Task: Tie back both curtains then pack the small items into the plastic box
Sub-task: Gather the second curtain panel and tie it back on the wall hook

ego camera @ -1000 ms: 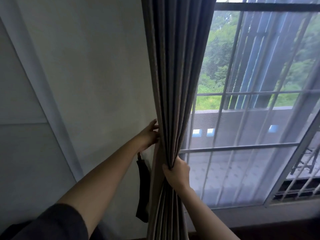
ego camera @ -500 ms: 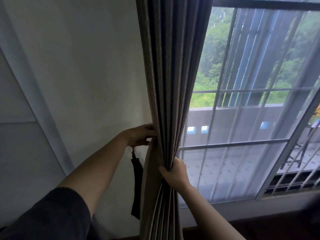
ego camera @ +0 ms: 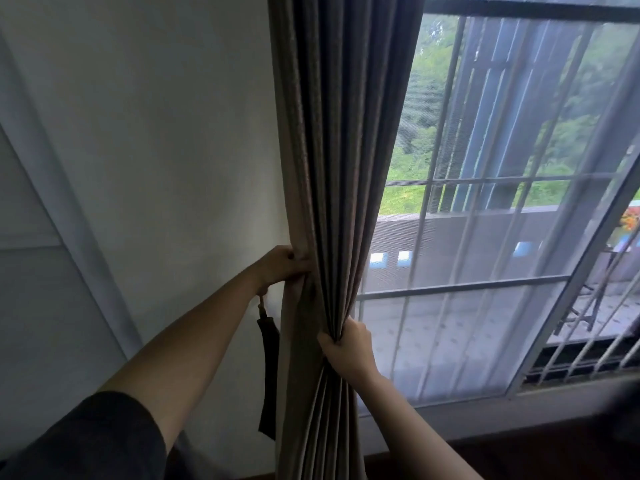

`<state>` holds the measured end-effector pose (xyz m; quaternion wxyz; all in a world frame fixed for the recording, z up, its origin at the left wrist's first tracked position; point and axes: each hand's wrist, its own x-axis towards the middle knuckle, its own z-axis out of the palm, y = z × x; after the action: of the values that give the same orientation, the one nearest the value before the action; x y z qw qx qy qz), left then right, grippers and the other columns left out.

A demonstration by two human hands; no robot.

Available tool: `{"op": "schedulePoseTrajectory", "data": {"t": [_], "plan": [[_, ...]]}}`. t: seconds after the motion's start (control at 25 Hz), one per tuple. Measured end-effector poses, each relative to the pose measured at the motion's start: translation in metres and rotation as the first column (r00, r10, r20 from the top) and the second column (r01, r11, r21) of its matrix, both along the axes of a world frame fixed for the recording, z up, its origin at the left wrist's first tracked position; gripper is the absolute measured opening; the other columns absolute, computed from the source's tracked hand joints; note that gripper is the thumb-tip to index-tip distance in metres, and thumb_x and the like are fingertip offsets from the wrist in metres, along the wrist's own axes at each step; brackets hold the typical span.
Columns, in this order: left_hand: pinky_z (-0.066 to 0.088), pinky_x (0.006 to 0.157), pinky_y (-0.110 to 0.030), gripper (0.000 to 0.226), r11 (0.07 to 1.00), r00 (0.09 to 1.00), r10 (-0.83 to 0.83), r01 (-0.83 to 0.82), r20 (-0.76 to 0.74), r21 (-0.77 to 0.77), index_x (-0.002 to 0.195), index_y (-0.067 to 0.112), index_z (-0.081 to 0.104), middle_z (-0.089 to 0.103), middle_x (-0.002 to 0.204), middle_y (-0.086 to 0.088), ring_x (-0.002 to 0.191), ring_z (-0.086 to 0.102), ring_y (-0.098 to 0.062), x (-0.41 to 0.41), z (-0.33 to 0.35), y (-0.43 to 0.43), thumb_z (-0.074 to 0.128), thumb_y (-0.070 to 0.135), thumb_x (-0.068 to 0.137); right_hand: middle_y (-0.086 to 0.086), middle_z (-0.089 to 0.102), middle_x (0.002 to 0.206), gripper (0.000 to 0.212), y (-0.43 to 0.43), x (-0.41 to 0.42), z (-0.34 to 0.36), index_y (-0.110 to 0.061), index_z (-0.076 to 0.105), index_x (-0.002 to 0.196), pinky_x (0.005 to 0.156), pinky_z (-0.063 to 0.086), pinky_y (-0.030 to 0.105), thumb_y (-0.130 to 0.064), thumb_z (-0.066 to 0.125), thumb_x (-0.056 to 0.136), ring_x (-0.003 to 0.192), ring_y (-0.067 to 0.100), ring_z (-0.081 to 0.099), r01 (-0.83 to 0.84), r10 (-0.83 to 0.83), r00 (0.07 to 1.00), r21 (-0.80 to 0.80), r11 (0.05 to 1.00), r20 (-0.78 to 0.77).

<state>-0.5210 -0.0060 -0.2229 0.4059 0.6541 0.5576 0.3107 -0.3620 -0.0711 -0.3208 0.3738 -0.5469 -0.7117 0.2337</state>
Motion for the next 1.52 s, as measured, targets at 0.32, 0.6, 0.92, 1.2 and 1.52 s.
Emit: {"op": "schedulePoseTrajectory", "data": {"t": [0.32, 0.6, 0.92, 1.2, 1.52], "plan": [[0.043, 0.056, -0.021, 0.040, 0.893, 0.915, 0.393, -0.356, -0.093, 0.275, 0.073, 0.011, 0.058, 0.059, 0.074, -0.003, 0.064, 0.057, -0.014, 0.008, -0.028, -0.014, 0.062, 0.050, 0.083, 0.010, 0.065, 0.078, 0.008, 0.005, -0.010, 0.001, -0.006, 0.057, 0.087, 0.062, 0.041, 0.031, -0.010, 0.055, 0.081, 0.075, 0.032, 0.059, 0.074, -0.075, 0.997, 0.053, 0.996, 0.029], [0.048, 0.074, -0.023, 0.033, 0.974, 0.952, 0.081, -0.012, -0.296, 0.228, 0.104, 0.005, 0.060, 0.063, 0.097, -0.002, 0.087, 0.062, -0.016, 0.000, -0.022, -0.030, 0.043, 0.033, 0.098, 0.014, 0.065, 0.092, 0.044, 0.003, -0.019, -0.009, -0.009, 0.048, 0.123, 0.065, 0.046, 0.034, -0.005, 0.049, 0.080, 0.083, 0.034, 0.061, 0.042, -0.043, 0.999, 0.027, 0.999, 0.017], [0.039, 0.105, -0.044, 0.056, 0.998, 0.970, -0.070, 0.071, -0.234, -0.004, 0.130, 0.037, 0.042, 0.060, 0.113, 0.005, 0.102, 0.055, -0.016, -0.004, -0.029, -0.035, 0.050, 0.039, 0.074, 0.017, 0.061, 0.103, 0.045, 0.003, -0.029, -0.013, -0.008, 0.041, 0.129, 0.070, 0.042, 0.034, -0.001, 0.041, 0.085, 0.098, 0.034, 0.055, 0.033, -0.034, 0.999, -0.048, 0.998, -0.020], [0.041, 0.067, -0.020, 0.085, 0.997, 0.854, -0.052, 0.077, -0.517, 0.027, 0.122, 0.012, 0.050, 0.052, 0.099, 0.001, 0.085, 0.052, -0.014, 0.031, 0.004, -0.049, 0.054, 0.078, 0.068, 0.008, 0.055, 0.128, 0.060, 0.002, -0.050, -0.013, -0.013, 0.032, 0.140, 0.093, 0.048, 0.040, -0.019, 0.050, 0.082, 0.118, 0.027, 0.051, -0.077, 0.072, 0.994, -0.068, 0.995, -0.082], [0.051, 0.077, -0.029, 0.072, 0.941, 0.839, 0.328, -0.251, -0.435, 0.225, 0.121, 0.019, 0.049, 0.063, 0.107, -0.001, 0.097, 0.062, -0.023, 0.045, -0.017, -0.049, 0.066, 0.064, 0.066, -0.004, 0.017, 0.156, 0.116, 0.000, -0.056, -0.043, -0.033, -0.004, 0.148, 0.108, 0.038, 0.044, -0.021, 0.066, 0.056, 0.143, 0.015, 0.021, -0.250, 0.220, 0.940, -0.086, 0.964, -0.262]]}}
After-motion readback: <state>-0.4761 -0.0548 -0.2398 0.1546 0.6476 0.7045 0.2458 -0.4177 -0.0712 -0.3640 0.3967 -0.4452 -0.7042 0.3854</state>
